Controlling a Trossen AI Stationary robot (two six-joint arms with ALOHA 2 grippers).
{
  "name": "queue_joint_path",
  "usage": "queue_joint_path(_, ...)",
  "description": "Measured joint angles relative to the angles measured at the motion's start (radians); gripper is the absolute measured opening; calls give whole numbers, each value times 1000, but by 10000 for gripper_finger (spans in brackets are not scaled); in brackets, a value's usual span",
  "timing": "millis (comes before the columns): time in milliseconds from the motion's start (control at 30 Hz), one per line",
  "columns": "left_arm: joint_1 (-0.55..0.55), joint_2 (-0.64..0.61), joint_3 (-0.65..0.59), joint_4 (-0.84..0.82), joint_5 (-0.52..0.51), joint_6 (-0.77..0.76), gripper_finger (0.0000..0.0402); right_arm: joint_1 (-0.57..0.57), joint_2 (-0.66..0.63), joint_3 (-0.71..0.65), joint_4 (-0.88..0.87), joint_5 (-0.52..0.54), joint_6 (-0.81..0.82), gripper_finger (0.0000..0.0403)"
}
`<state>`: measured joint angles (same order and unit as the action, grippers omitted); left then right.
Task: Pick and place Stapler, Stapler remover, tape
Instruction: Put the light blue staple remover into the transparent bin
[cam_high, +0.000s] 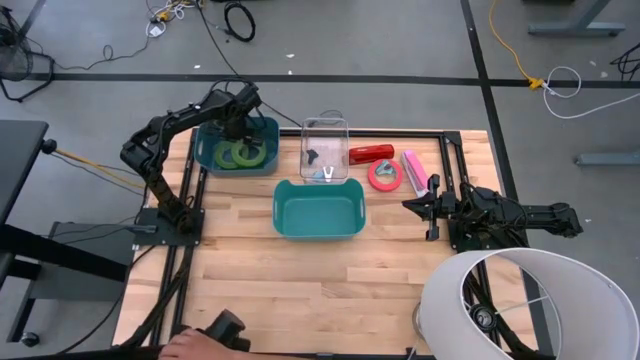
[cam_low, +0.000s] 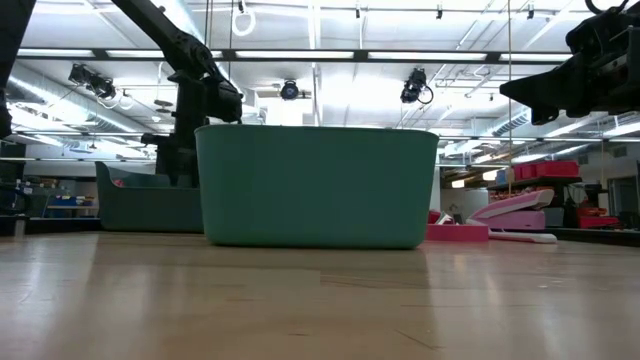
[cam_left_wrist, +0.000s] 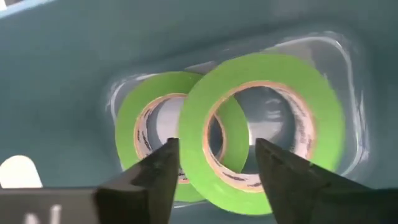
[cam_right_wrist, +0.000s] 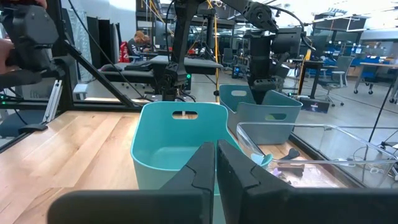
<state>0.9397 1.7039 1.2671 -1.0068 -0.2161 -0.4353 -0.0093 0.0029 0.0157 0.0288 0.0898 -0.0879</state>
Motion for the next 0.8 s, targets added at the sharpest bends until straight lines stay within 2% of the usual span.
queue_joint_path(233,-8,0,0,-1,0,28,270,0,0,0,0,0,0,18)
queue_joint_path(633,-84,-79,5,14,4,30,264,0,0,0,0,0,0,18)
queue_joint_path(800,-123,-121,5,44,74,47,264,0,0,0,0,0,0,18)
